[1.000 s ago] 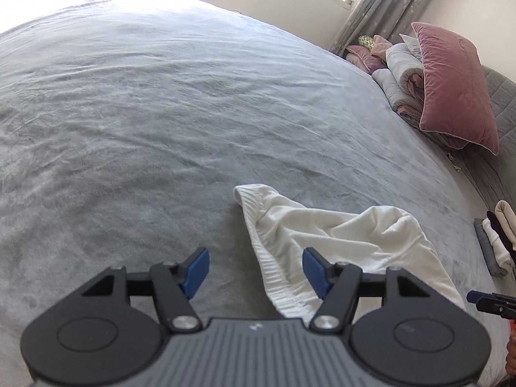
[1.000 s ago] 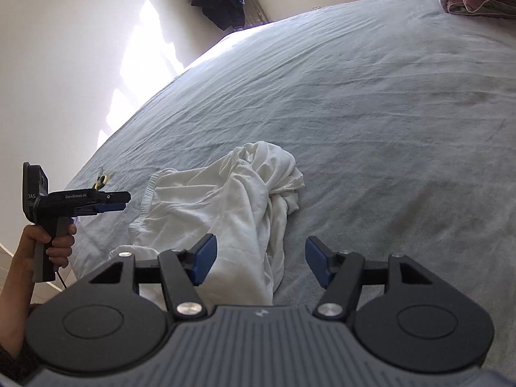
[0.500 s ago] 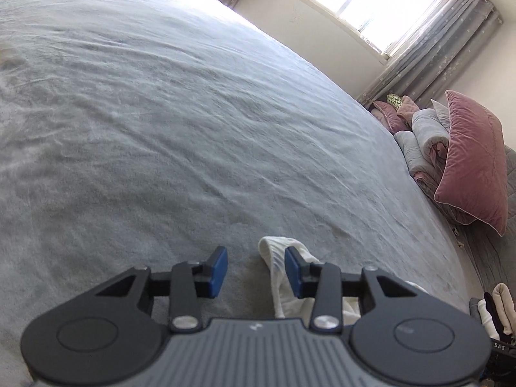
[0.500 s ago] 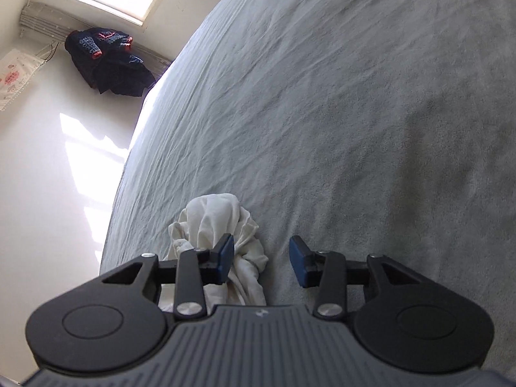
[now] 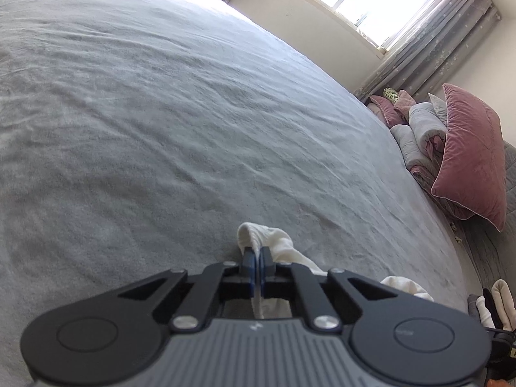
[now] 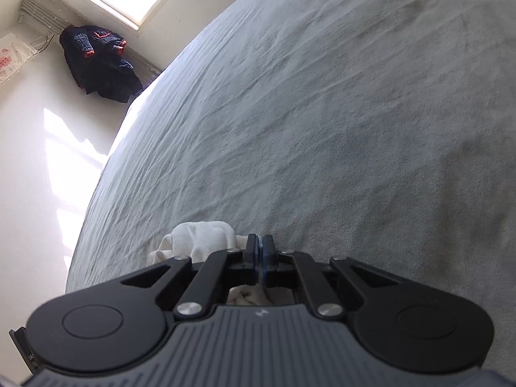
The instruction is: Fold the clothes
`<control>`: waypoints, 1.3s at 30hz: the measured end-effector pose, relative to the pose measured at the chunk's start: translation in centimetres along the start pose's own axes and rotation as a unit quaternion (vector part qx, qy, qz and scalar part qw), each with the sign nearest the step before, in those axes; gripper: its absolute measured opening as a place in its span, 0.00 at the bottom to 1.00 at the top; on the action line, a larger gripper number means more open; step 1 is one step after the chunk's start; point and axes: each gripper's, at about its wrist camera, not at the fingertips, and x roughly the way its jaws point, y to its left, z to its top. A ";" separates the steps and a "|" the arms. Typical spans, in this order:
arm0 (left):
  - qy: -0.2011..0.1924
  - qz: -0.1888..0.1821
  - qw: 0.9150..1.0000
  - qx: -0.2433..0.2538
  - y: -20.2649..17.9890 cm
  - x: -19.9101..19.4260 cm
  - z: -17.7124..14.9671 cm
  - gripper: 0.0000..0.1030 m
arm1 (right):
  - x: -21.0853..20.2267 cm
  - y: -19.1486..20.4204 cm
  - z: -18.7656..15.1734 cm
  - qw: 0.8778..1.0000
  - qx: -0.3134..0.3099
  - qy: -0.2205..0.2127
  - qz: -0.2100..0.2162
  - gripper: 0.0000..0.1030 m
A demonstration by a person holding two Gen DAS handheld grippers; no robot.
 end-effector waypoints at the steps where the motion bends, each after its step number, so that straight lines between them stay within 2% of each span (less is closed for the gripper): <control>1: -0.004 -0.001 1.000 -0.001 -0.1 -0.1 0.0 0.02 | -0.6 -0.2 0.4 1.000 -0.008 -0.009 -0.009 0.02; 6: -0.017 -0.001 1.000 -0.010 -0.5 -0.5 0.3 0.02 | -3.7 -1.2 2.8 0.995 -0.048 -0.057 -0.059 0.02; 12: -0.027 -0.001 1.000 -0.011 -1.1 -0.9 0.7 0.02 | -8.2 -2.6 4.8 0.976 -0.092 -0.159 -0.115 0.02; 14: -0.032 0.000 0.999 -0.007 -1.4 -1.1 0.7 0.02 | -9.0 -3.3 5.2 0.969 -0.100 -0.184 -0.133 0.02; 16: -0.033 0.003 0.999 -0.007 -1.5 -1.2 0.8 0.02 | -9.7 -4.0 5.5 0.964 -0.105 -0.192 -0.153 0.02; 19: -0.028 0.019 0.999 -0.002 -1.4 -1.2 0.7 0.02 | -9.5 -5.1 5.8 0.962 -0.112 -0.167 -0.185 0.02; 21: -0.023 0.025 0.999 0.004 -1.3 -1.1 0.7 0.02 | -8.9 -5.6 5.6 0.964 -0.118 -0.135 -0.197 0.02; 25: -0.010 0.027 1.000 0.014 -1.2 -1.0 0.7 0.04 | -8.2 -5.8 4.2 0.969 -0.128 -0.091 -0.193 0.05; 27: -0.006 0.031 0.999 0.014 -1.2 -1.0 0.6 0.06 | -8.1 -5.5 3.7 0.970 -0.131 -0.079 -0.187 0.15; 29: -0.004 0.034 0.999 0.010 -1.1 -1.0 0.6 0.14 | -8.0 -5.1 3.5 0.971 -0.138 -0.074 -0.182 0.21; 31: -0.005 0.037 0.999 0.002 -1.0 -1.0 0.7 0.21 | -8.0 -4.1 3.2 0.969 -0.152 -0.079 -0.178 0.52; 36: -0.002 0.049 0.999 -0.010 -1.2 -0.7 0.6 0.24 | -6.9 -0.4 1.9 0.965 -0.210 -0.077 -0.139 0.53; 39: 0.000 0.057 0.998 -0.010 -1.5 -0.4 0.5 0.24 | -5.4 1.8 0.5 0.964 -0.241 -0.051 -0.102 0.53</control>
